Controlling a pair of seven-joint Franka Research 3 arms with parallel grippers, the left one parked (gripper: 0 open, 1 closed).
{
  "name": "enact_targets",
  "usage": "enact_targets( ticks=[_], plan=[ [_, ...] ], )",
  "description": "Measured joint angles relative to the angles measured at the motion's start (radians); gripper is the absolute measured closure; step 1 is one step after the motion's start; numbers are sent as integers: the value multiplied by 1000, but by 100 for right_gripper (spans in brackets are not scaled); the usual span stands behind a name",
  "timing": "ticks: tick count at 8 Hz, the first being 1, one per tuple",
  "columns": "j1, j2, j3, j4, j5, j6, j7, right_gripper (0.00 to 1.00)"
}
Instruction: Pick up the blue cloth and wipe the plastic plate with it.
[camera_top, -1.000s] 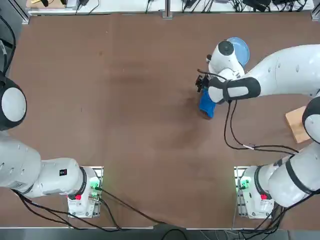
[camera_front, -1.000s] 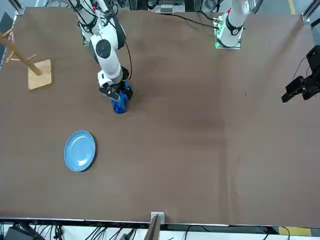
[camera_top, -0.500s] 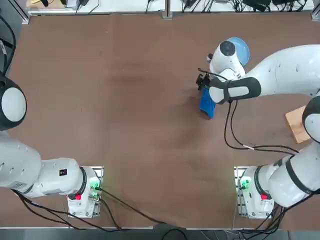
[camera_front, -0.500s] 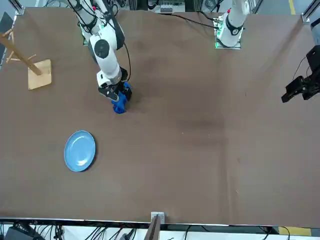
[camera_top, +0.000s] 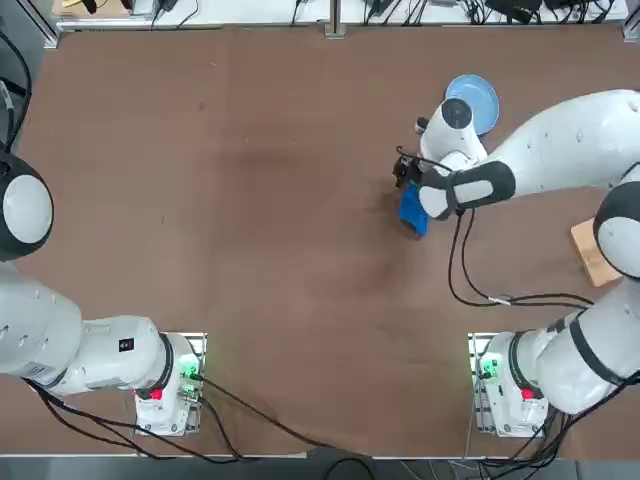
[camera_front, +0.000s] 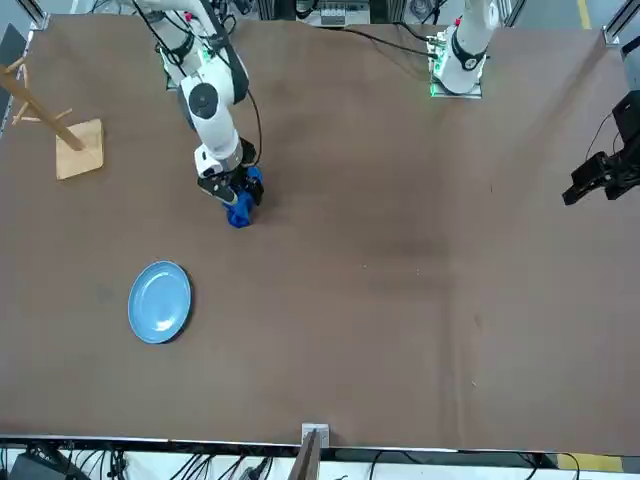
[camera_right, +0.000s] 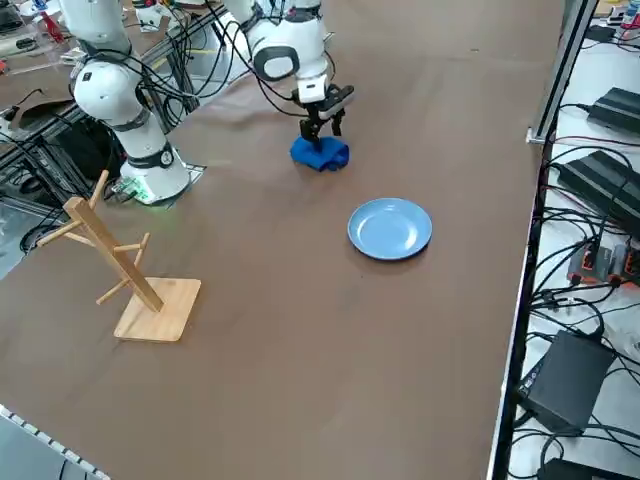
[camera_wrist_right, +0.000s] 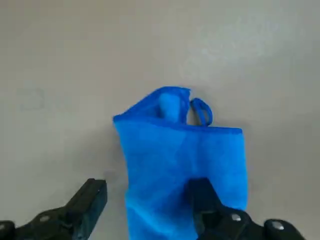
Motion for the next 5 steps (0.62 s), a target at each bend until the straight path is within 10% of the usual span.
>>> enact_targets(
  ticks=[5],
  plan=[
    [-3,50,-7,-8,-5,18,0,0]
  ],
)
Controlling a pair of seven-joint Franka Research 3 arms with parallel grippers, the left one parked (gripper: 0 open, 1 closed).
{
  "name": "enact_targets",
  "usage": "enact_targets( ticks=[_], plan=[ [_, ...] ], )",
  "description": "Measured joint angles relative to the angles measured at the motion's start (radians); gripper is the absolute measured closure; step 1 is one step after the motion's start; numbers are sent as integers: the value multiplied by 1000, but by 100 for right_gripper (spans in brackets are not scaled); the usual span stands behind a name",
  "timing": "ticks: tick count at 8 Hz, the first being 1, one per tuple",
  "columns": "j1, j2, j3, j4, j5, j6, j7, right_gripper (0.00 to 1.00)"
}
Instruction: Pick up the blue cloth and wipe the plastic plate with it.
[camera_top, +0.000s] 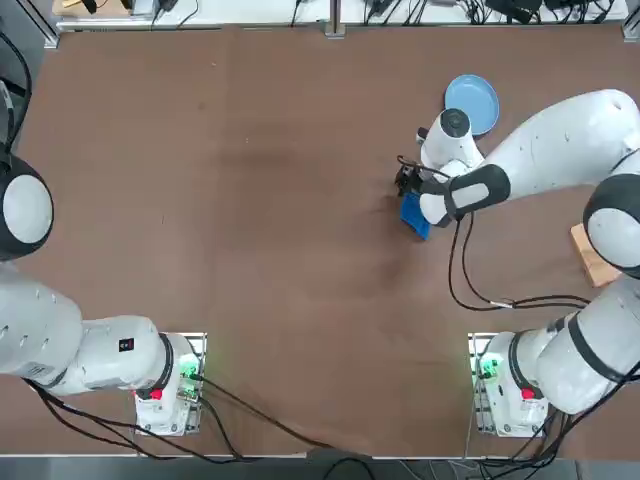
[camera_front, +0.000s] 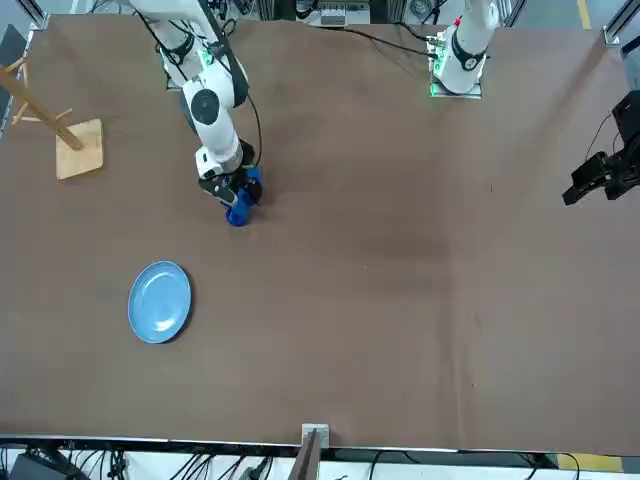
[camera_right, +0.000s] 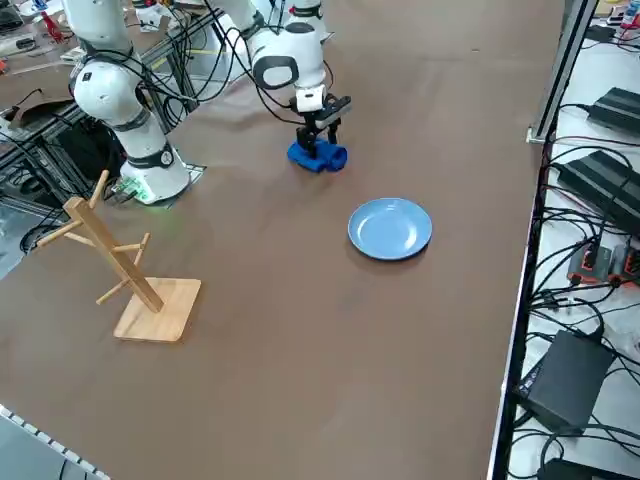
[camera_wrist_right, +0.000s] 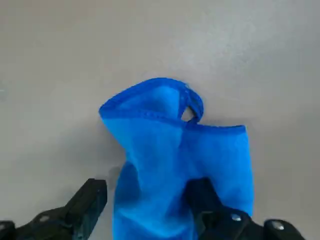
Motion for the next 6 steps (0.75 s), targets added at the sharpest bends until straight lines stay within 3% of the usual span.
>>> enact_targets(
  ticks=[2,3,6],
  plan=[
    [-4,32,-10,1,-9,24,-2,4],
    [-7,32,-11,3,-19,30,-7,18],
    [-14,29,-18,13,-25,31,-50,75]
  ],
)
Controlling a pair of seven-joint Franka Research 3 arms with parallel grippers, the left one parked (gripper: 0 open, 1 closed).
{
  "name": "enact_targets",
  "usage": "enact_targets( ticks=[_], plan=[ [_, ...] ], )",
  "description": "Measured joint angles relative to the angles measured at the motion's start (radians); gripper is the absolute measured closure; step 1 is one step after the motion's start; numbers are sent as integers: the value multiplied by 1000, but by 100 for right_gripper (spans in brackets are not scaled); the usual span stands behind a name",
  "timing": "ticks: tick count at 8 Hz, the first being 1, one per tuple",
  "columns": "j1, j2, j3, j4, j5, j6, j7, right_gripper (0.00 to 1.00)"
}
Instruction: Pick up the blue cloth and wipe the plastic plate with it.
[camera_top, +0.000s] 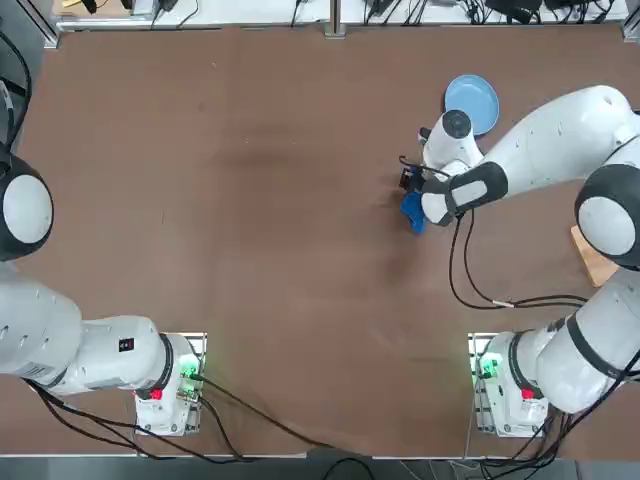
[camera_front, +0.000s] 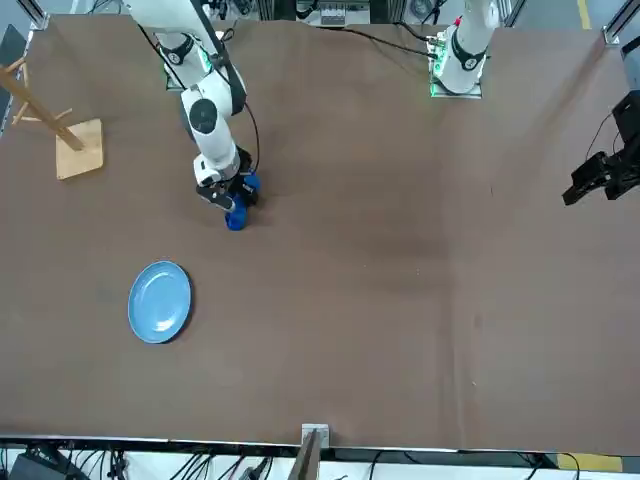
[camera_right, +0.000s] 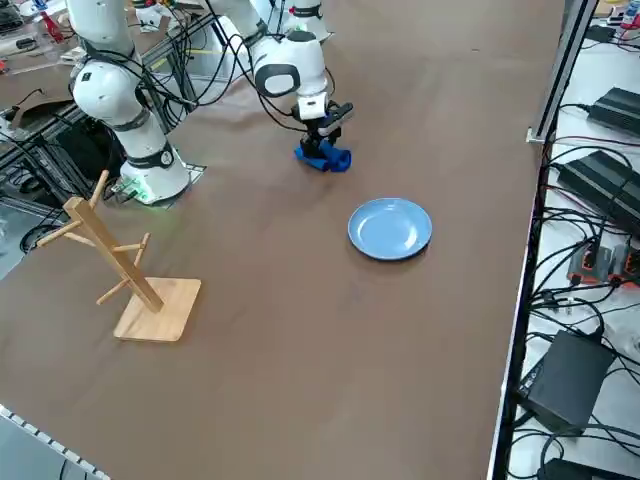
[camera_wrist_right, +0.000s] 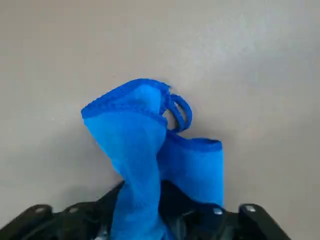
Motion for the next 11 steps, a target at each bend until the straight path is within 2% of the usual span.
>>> enact_targets(
  ticks=[4,6,9,11],
  plan=[
    [-41,0,-8,18,-6,-16,-87,76],
    [-94,-9,-11,108,-13,-181,-160,76],
    [-174,-36,-13,344,-14,-518,-286,76],
    [-235,-35,-14,453,-14,-611,-405,76]
  ],
)
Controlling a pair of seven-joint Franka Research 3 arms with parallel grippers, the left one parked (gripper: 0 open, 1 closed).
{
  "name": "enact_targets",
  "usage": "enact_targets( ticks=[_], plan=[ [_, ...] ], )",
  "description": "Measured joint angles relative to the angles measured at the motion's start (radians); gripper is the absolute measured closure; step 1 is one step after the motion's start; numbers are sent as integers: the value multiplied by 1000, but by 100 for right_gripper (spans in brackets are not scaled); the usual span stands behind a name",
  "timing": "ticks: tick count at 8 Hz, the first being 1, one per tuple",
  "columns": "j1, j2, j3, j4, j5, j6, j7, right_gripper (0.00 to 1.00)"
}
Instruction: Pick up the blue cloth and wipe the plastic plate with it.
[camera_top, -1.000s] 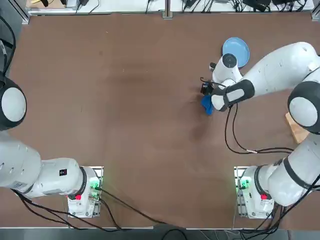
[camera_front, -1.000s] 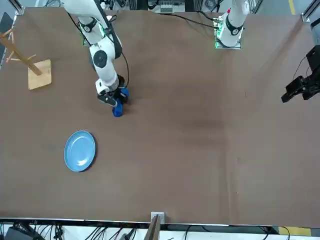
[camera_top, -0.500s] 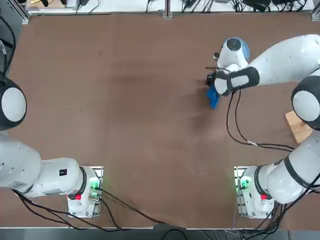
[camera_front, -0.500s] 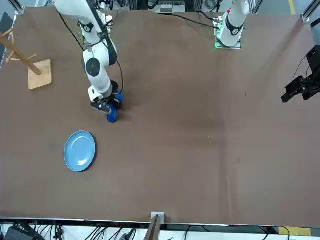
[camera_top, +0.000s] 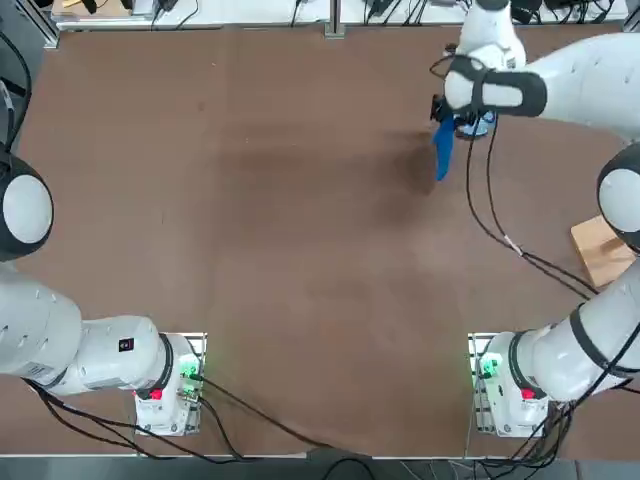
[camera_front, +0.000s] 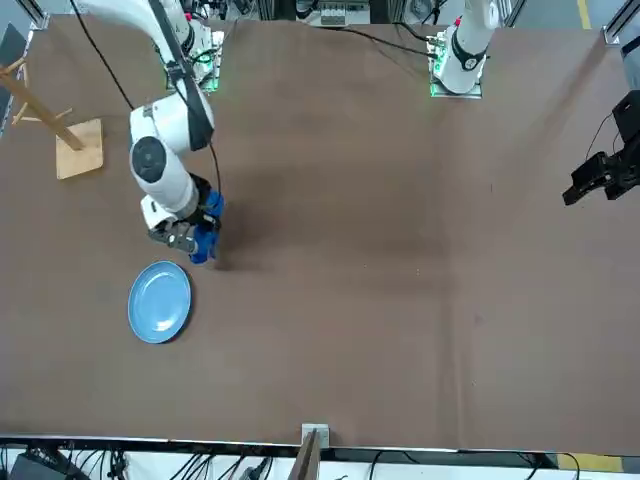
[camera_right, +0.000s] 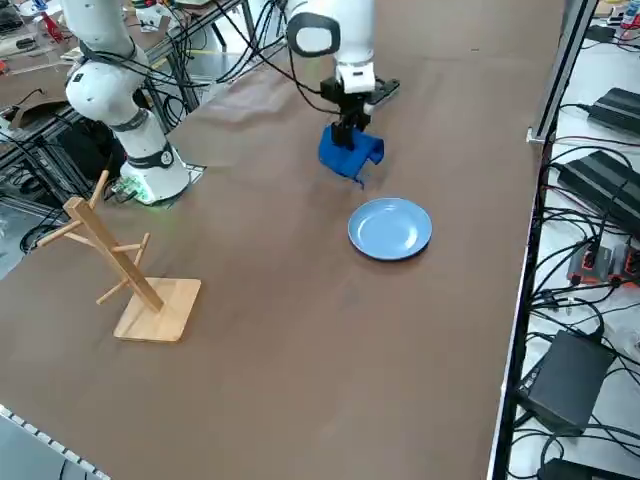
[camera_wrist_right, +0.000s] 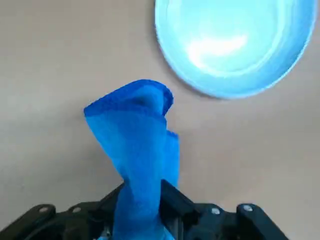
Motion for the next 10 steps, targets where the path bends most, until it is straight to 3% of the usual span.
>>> enact_targets(
  ticks=[4,7,10],
  plan=[
    [-102,8,-1,177,0,-179,-199,76],
    [-132,49,-1,237,-51,-176,-277,76],
    [-224,152,-3,269,-142,-71,-368,76]
  ],
)
